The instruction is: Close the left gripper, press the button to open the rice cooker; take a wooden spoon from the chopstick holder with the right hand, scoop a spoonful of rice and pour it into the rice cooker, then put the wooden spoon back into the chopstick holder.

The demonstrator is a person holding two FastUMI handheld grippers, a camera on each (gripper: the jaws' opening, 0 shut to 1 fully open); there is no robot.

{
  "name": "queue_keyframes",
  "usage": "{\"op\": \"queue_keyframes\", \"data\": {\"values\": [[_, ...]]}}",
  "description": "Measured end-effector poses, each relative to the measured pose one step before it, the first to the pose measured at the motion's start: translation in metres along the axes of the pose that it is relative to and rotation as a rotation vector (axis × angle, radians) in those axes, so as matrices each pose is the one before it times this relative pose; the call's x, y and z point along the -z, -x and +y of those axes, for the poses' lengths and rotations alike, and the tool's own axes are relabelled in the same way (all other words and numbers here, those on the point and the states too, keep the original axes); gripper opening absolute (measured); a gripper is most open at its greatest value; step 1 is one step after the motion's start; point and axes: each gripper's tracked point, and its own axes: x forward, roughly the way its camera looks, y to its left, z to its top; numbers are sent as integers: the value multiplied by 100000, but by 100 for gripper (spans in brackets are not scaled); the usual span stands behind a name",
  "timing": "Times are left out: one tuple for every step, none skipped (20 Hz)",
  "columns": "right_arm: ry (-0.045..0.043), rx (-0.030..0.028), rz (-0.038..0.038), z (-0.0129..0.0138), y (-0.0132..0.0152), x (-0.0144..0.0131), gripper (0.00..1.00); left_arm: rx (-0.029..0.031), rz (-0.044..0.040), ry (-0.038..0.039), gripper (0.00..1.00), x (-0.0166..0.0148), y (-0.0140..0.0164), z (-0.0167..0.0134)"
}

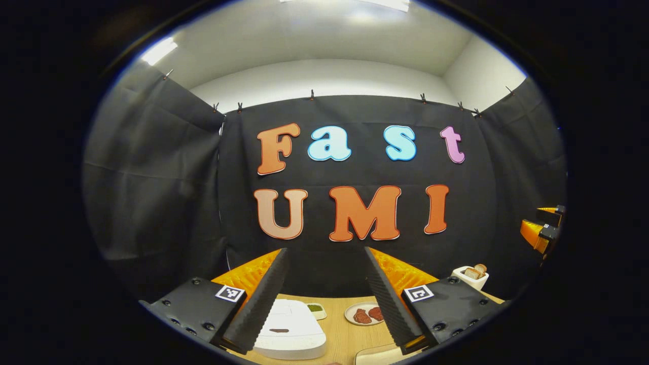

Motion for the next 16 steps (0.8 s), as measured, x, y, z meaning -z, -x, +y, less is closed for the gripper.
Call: {"op": "queue_keyframes", "data": {"values": [[-147,18,256,-109,-39,216,97,-83,109,-246,99,85,-45,86],[58,-14,233,-28,49,59,95,96,-126,25,99,-77,62,32],[154,189,134,-105,-6,60,97,-47,137,-148,98,-43,-31,7],[221,-11,277,-92,11,112,95,-371,422,-147,83,250,-203,84],[117,64,159,-69,10,18,95,1463,1498,-245,68,392,-238,-258],[-22,-43,371,-19,-4,92,95,1364,1628,-545,53,471,-162,-399],[-137,-246,344,-34,38,159,95,-2258,602,-1320,38,309,-90,829],[-97,-48,286,28,13,70,95,-1610,1639,-571,23,554,39,317],[179,-116,405,203,5,300,95,-551,2363,122,8,728,-558,164],[271,295,286,36,-80,217,95,-1118,3518,346,8,910,-441,405],[288,118,394,30,-221,115,95,-987,3533,848,8,962,-453,459],[322,250,363,-173,22,176,95,-1318,4292,1074,10,936,-495,685],[386,376,666,-76,55,168,95,-514,4119,1602,10,1001,-541,470],[391,500,355,-144,99,205,95,-263,4220,1566,10,922,-591,448],[317,757,298,-239,165,191,95,-912,4446,1320,10,1124,-830,647],[155,315,358,-191,193,259,95,-613,4628,1420,10,1045,-570,716]]}}
